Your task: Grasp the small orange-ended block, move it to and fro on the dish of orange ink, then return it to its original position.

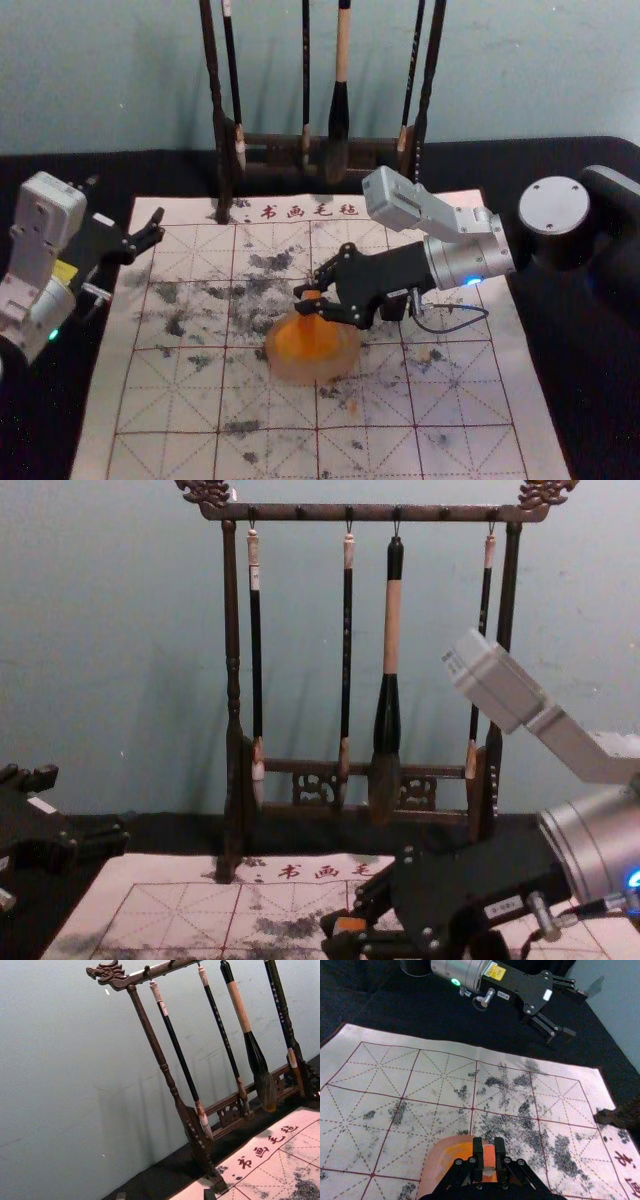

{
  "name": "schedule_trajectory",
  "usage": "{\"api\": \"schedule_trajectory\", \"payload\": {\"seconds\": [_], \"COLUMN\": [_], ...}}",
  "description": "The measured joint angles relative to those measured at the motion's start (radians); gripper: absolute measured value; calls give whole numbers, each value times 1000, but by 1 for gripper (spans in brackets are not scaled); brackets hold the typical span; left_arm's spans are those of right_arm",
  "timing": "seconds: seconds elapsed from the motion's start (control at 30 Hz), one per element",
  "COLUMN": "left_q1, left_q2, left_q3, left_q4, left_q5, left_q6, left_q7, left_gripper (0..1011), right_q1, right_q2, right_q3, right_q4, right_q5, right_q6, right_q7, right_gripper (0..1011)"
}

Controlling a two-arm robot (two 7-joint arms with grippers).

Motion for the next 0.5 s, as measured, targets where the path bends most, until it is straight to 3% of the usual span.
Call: {"api": "schedule_trajectory", "payload": {"seconds": [0.5], "left_q1": [0], "left_q2": [0], "left_q3": [0], "left_q4": [0], "left_q5": [0], "left_q6": [0], "left_q7": [0], "left_gripper": [1001], "right_q1": [-19], "right_q2": [37], "right_q3": [15], "right_q4": [-42], "right_q5": [-4], "right_q6": [17], "right_q7": [-13], "right_gripper": [133]}}
